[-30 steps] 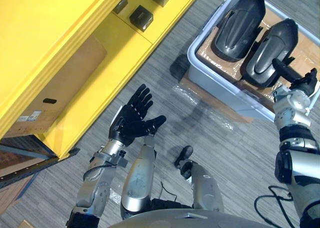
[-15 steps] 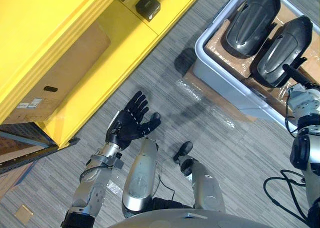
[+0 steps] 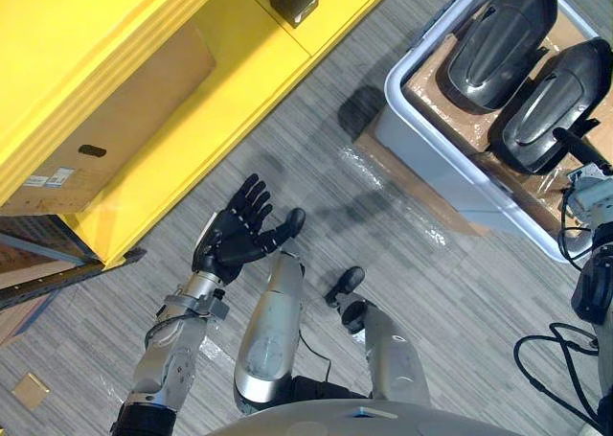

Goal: Walk over and take three plastic housings, then place them on the shelf

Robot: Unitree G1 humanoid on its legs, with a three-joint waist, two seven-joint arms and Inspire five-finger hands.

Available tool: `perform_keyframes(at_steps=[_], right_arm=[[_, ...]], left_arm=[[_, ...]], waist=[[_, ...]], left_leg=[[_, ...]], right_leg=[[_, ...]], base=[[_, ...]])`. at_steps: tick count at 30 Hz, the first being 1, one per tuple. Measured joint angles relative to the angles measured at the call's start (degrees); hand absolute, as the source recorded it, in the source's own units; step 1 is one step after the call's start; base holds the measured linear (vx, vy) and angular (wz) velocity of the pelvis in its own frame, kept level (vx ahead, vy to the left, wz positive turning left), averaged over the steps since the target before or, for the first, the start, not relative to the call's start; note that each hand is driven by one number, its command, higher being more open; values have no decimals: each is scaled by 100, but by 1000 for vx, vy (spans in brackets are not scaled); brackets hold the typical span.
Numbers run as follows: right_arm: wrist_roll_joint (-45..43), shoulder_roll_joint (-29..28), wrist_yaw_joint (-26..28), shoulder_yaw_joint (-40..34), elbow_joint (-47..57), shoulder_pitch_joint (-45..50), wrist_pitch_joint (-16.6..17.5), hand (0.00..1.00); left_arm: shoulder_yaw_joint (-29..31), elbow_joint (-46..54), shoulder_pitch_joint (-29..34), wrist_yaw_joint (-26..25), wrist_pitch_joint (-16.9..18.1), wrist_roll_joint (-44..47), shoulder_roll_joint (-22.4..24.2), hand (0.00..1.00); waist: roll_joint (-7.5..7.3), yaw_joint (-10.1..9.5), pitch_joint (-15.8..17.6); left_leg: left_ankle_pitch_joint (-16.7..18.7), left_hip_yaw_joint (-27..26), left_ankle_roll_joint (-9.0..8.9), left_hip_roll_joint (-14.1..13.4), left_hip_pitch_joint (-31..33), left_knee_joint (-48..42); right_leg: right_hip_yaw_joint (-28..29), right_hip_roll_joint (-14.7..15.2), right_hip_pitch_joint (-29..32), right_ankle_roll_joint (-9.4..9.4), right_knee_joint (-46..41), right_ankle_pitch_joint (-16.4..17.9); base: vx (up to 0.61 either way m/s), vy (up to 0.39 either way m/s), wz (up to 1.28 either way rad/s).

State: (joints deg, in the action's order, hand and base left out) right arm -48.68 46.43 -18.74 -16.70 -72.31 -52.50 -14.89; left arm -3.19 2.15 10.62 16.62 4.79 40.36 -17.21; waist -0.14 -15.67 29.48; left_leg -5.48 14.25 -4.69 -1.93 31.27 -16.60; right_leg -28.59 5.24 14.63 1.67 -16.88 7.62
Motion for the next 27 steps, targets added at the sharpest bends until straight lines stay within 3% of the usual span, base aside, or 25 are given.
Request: perform_keyframes(at_steps=[8, 13, 19, 23, 27], right_arm=[[-6, 71, 322, -185, 235, 205, -664, 100], [-129, 78, 359, -203, 234, 227, -842, 100], [-224, 74, 298, -196, 218, 227, -790, 100], [-215, -5, 98, -144, 217, 205, -495, 100], [-103, -49, -549, 395, 704, 50, -135, 100]], left_arm=[[400, 7, -2, -10, -3, 236, -125, 100], [419, 6, -1, -19, -4, 303, -173, 100], [425, 7, 0, -201, -4, 460, -180, 100], [428, 7, 4, -249, -3, 460, -180, 100], [423, 5, 103, -249, 43, 462, -157, 100]], waist=[[-162, -69, 55], [-220, -116, 56], [-226, -134, 56], [-230, -147, 55], [-233, -145, 55]], left_leg=[[109, -8, -41, -102, 50, -133], [114, -15, -51, -162, 50, -146], [115, -20, -49, -183, 55, -183], [109, -24, -60, -191, 56, -225], [112, -141, -51, -274, 20, -223]], right_leg=[[37, -115, -4, -3, 8, -1], [49, -164, -4, -18, 11, -11], [64, -187, -8, -33, 11, -23], [67, -199, -28, -46, 12, -42], [194, -255, -32, -66, 97, -136]], base=[[21, -15, -4], [14, -15, -3], [0, 0, 0], [5, 2, -1], [11, 19, -17]])
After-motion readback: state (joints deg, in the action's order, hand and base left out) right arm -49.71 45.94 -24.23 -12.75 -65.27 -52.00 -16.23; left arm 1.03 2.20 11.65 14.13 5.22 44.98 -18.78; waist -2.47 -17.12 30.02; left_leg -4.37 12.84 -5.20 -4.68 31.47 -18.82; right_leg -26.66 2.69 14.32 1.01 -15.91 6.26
